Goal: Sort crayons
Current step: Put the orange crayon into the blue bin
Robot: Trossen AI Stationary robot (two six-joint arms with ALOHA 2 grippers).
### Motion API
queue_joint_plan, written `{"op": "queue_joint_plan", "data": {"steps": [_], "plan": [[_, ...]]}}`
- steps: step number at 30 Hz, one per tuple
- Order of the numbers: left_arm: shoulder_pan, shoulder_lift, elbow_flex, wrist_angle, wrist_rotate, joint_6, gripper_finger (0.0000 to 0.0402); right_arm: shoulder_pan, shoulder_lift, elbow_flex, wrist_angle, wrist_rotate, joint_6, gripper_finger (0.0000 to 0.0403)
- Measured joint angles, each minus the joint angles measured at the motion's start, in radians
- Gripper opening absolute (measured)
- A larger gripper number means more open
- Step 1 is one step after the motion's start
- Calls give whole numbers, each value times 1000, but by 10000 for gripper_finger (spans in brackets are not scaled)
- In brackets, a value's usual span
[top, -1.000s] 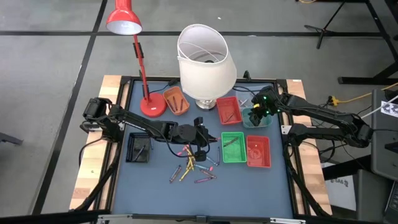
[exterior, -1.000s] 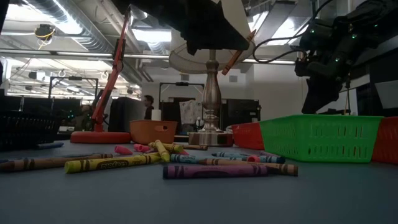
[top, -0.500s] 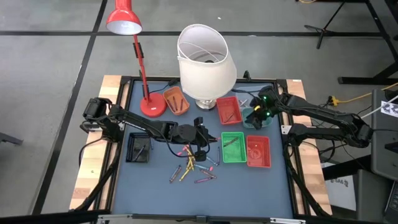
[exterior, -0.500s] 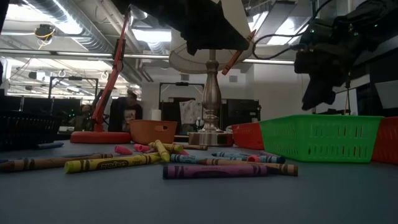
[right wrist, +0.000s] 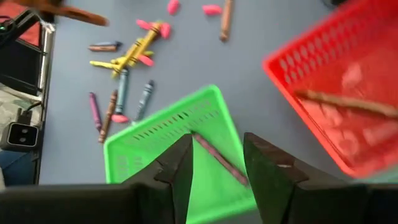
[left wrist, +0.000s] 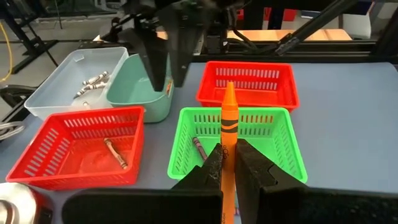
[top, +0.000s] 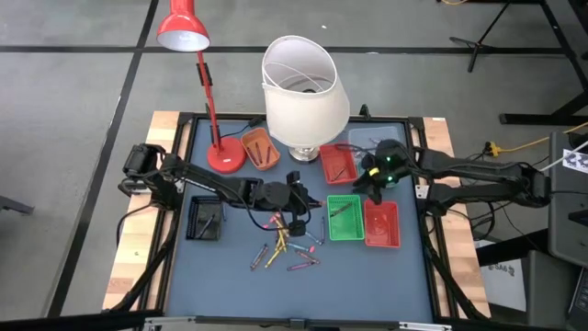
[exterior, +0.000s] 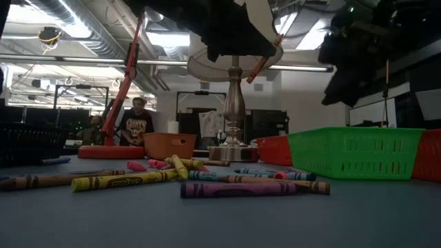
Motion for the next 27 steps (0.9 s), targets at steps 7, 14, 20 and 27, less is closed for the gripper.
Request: {"op": "queue_joint_plan", "data": {"steps": [7, 14, 20, 27], "plan": [[18, 0, 0, 5, 0, 0, 2, 183, 0, 0, 92, 118, 73, 140], [18, 0, 0, 61, 0, 0, 2, 321, 0, 0, 112, 249, 83, 140], [18, 0, 0, 71, 0, 10, 2, 406, 0, 0, 157, 404, 78, 140], [18, 0, 0, 87, 0, 30, 2, 471, 7, 0, 224, 561, 62, 140]]}}
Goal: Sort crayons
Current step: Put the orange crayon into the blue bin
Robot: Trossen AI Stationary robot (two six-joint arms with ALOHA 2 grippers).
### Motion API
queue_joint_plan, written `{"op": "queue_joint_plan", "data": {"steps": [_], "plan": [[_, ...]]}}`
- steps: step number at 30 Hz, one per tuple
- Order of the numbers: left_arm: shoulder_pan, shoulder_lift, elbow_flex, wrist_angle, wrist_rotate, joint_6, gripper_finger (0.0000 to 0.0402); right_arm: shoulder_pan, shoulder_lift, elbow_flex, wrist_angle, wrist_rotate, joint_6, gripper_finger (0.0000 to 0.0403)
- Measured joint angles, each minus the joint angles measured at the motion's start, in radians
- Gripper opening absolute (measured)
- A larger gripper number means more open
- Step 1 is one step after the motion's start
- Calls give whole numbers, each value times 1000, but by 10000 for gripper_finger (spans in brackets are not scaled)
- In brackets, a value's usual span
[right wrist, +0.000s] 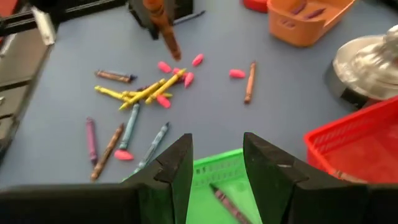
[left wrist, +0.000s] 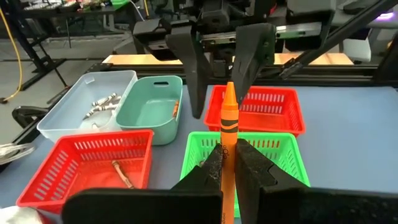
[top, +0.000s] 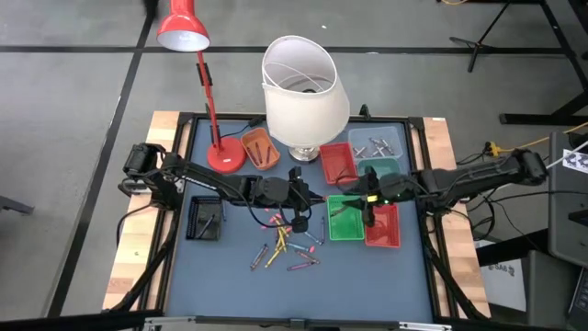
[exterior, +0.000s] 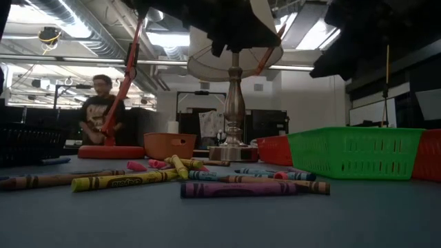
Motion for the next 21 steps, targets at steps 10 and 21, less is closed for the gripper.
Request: {"op": "queue_joint_plan", "data": {"steps": [10, 21], "plan": [[0, 0, 0, 74, 0, 3, 2, 69, 86, -41, 134, 161, -23, 140], [0, 0, 0, 116, 0, 3, 2, 86, 148, -127, 522, 116, -103, 140]]}}
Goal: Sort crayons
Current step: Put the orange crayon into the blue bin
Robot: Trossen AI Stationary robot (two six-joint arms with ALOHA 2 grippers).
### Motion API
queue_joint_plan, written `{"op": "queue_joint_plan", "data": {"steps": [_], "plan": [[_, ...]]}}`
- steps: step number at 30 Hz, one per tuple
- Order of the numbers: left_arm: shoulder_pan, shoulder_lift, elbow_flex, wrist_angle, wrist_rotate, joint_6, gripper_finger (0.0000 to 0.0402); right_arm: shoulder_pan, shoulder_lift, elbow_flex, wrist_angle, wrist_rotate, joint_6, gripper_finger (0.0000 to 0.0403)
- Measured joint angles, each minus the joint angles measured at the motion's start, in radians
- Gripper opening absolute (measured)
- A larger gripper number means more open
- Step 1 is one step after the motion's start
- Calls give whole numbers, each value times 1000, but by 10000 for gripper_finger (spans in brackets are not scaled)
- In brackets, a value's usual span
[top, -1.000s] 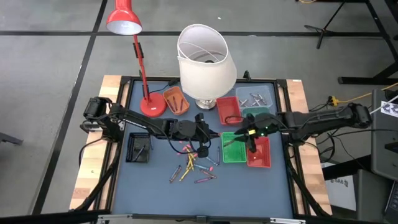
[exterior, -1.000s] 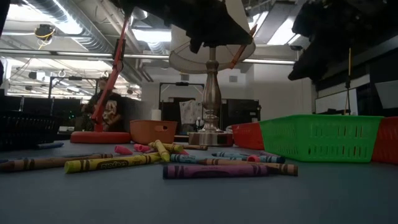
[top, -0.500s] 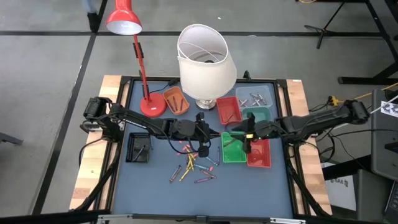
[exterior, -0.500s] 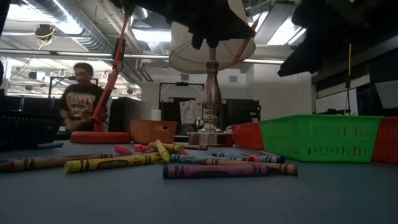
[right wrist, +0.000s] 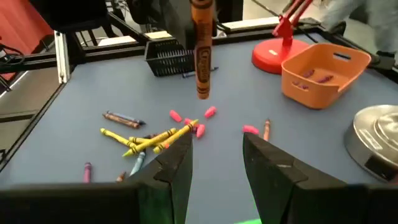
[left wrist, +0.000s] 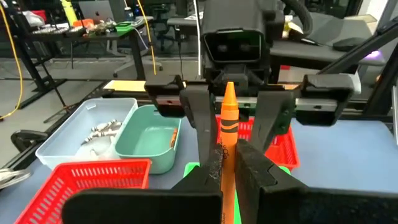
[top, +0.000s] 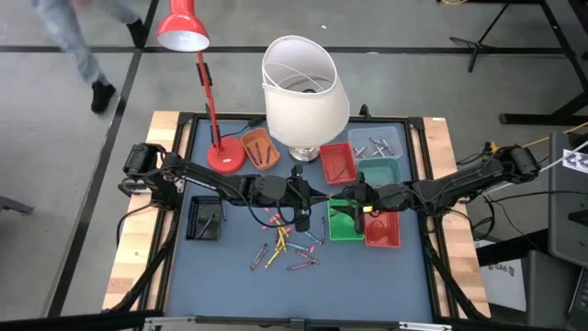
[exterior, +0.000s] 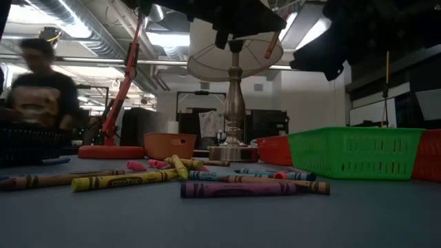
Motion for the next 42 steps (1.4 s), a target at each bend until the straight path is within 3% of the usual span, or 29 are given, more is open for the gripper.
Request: {"op": "queue_joint_plan", "data": {"steps": [7, 23, 33, 42], "plan": [[0, 0, 0, 2, 0, 1, 2, 0, 23, 0, 102, -81, -23, 140], [-10, 0, 0, 61, 11, 0, 2, -1, 146, 14, 357, -34, -25, 140], [-17, 0, 0, 58, 15, 0, 2, -1, 212, 90, 378, -34, -50, 139], [-25, 0, 0, 55, 21, -1, 2, 0, 212, 91, 363, -58, -52, 72]]}}
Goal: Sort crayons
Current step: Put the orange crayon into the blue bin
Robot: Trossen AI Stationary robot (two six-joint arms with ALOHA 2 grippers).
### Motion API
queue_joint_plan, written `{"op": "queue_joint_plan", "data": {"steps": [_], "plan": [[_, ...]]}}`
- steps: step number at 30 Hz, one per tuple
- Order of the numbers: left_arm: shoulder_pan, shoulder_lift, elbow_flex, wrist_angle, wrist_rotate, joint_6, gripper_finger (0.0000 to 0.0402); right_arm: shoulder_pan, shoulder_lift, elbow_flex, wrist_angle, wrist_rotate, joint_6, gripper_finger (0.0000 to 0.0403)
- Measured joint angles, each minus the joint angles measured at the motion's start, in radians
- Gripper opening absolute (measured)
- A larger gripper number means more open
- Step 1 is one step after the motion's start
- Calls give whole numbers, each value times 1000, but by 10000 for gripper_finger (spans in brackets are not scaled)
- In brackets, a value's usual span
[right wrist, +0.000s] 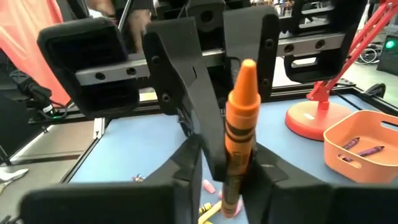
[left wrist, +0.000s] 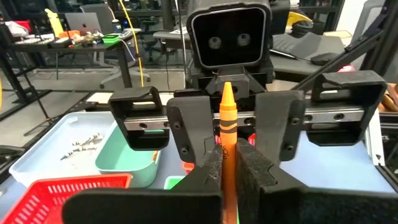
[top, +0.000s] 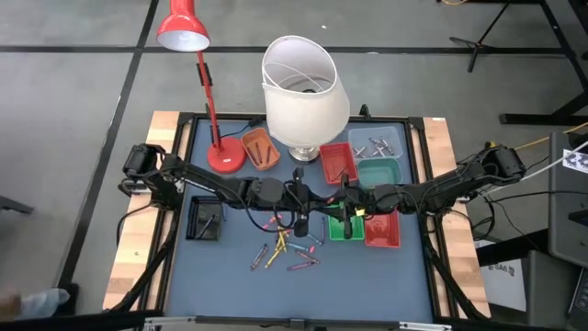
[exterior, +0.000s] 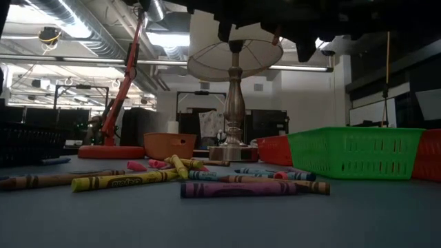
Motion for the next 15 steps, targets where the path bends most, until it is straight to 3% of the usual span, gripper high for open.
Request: {"op": "queue_joint_plan", "data": {"steps": [6, 15], "plan": [[1, -2, 0, -3, -3, -3, 2, -1, 0, 0, -1, -1, 0, 37], [1, -2, 0, -3, -13, 0, 27, -1, 0, 0, 0, 2, 8, 21]]}}
